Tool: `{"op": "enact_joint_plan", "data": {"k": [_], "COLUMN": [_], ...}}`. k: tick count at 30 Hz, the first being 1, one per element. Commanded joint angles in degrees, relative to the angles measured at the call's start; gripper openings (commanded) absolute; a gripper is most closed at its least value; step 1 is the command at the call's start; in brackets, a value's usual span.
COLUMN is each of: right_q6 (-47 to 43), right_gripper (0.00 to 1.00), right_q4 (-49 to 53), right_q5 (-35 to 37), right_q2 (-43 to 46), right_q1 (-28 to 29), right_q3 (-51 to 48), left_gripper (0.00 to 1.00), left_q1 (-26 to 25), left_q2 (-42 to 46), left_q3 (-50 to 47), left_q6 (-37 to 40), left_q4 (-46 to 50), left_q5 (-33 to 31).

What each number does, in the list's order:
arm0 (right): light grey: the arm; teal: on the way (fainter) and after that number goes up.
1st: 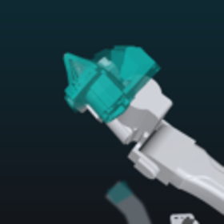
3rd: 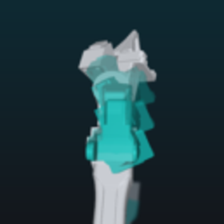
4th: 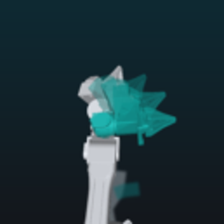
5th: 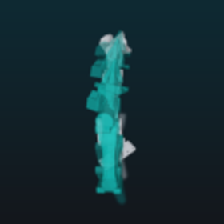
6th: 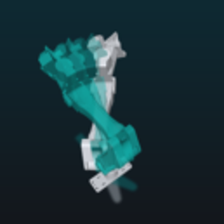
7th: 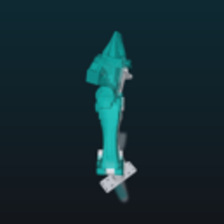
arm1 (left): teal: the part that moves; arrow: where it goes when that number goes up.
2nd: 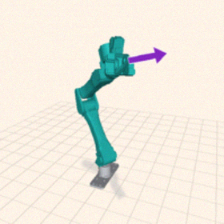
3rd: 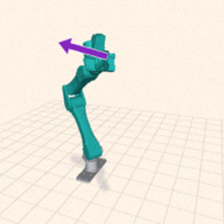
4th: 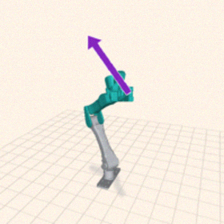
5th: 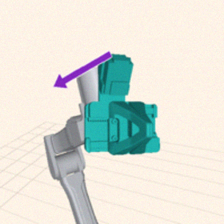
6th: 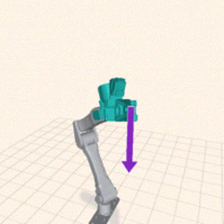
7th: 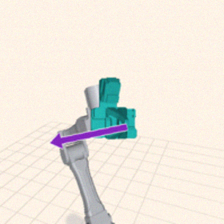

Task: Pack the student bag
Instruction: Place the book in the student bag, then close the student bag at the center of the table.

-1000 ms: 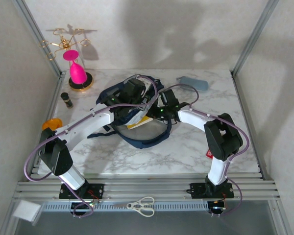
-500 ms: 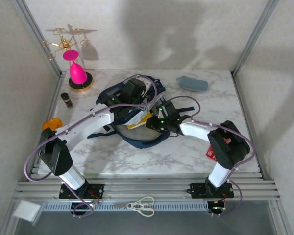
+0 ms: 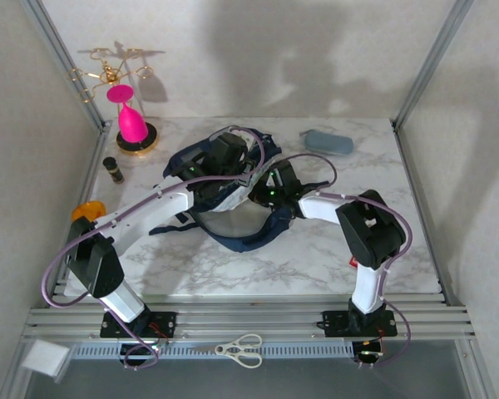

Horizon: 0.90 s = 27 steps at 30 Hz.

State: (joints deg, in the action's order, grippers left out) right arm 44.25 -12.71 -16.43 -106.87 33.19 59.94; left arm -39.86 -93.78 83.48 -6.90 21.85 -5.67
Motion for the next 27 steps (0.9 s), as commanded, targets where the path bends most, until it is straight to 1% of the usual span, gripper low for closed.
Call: {"op": "enact_joint_plan", "data": {"k": [1, 2, 3, 4, 6, 9, 11, 14, 16, 18, 19, 21, 22, 23, 24, 25, 27], "right_q6": [-5.81, -6.46, -6.72, -6.34, -4.83, -4.55, -5.73, -6.51, -6.81, -6.87, -7.25, -8.98, -9.55, -9.83, -9.76, -9.03, -6.6], "right_gripper": [0.1, 0.11, 0.13, 0.14, 0.15, 0.15, 0.15, 0.16, 0.16, 0.16, 0.17, 0.18, 0.19, 0.2, 0.22, 0.23, 0.23], "right_q4": [0.34, 0.5, 1.87, 3.74, 8.57, 15.94, 19.99, 26.31, 27.46, 28.0, 29.15, 32.31, 34.4, 36.0, 36.83, 37.37, 37.44], "right_q5": [-1.37, -3.13, -3.33, -2.21, -0.94, -1.73, 0.03, 4.93, 4.91, 2.8, 2.82, 4.78, 6.86, 8.91, 10.08, 10.93, 12.07], "right_q2": [7.28, 9.82, 12.66, 15.29, 20.36, 25.95, 29.62, 32.22, 32.92, 32.81, 32.66, 32.21, 31.93, 31.77, 31.59, 31.34, 30.63], "right_q1": [-1.5, -2.26, -3.1, -3.87, -7.28, -14.17, -17.45, -19.75, -20.01, -19.77, -19.33, -17.16, -15.65, -13.59, -11.98, -9.69, -5.05], "right_q3": [-5.16, -7.78, -9.99, -11.55, -14.52, -15.73, -15.43, -12.33, -10.49, -9.08, -8.0, -5.51, -4.03, -2.87, -2.32, -1.96, -2.53], "left_gripper": [0.0, 0.0, 0.0, 0.0, 0.0, 0.0, 0.0, 0.0, 0.0, 0.0, 0.06, 0.34, 0.43, 0.5, 0.55, 0.58, 0.6], "left_q1": [-0.69, -1.03, -1.39, -1.73, -2.61, -4.43, -5.63, -7.03, -7.36, -6.88, -6.57, -6.16, -5.91, -5.36, -4.56, -3.23, -0.32], "left_q2": [-1.01, -1.65, -2.3, -2.93, -4.64, -8.15, -11.37, -15.72, -17.57, -17.63, -16.78, -12.82, -9.32, -5.36, -1.99, 1.84, 8.09], "left_q3": [2.07, 2.18, 2.43, 2.63, 3.0, 4.27, 6.22, 10.08, 11.96, 12.67, 12.69, 10.84, 7.69, 4.0, 0.03, -3.82, -11.39], "left_q6": [-4.9, -5.41, -6.08, -6.72, -9.05, -12.82, -15.46, -19.27, -20.97, -21.01, -20.79, -19.95, -19.89, -20.19, -21.21, -22.72, -25.05], "left_q4": [-6.4, -7.06, -7.53, -7.95, -8.95, -11.12, -12.11, -13.13, -12.98, -12.04, -10.94, -10.05, -11.6, -13.94, -15.76, -17.6, -19.56], "left_q5": [2.59, 2.51, 2.42, 2.5, 2.07, 2.26, 2.7, 2.79, 2.1, 4.37, 5.58, 7.89, 8.83, 9.57, 9.94, 11.21, 12.58]}}
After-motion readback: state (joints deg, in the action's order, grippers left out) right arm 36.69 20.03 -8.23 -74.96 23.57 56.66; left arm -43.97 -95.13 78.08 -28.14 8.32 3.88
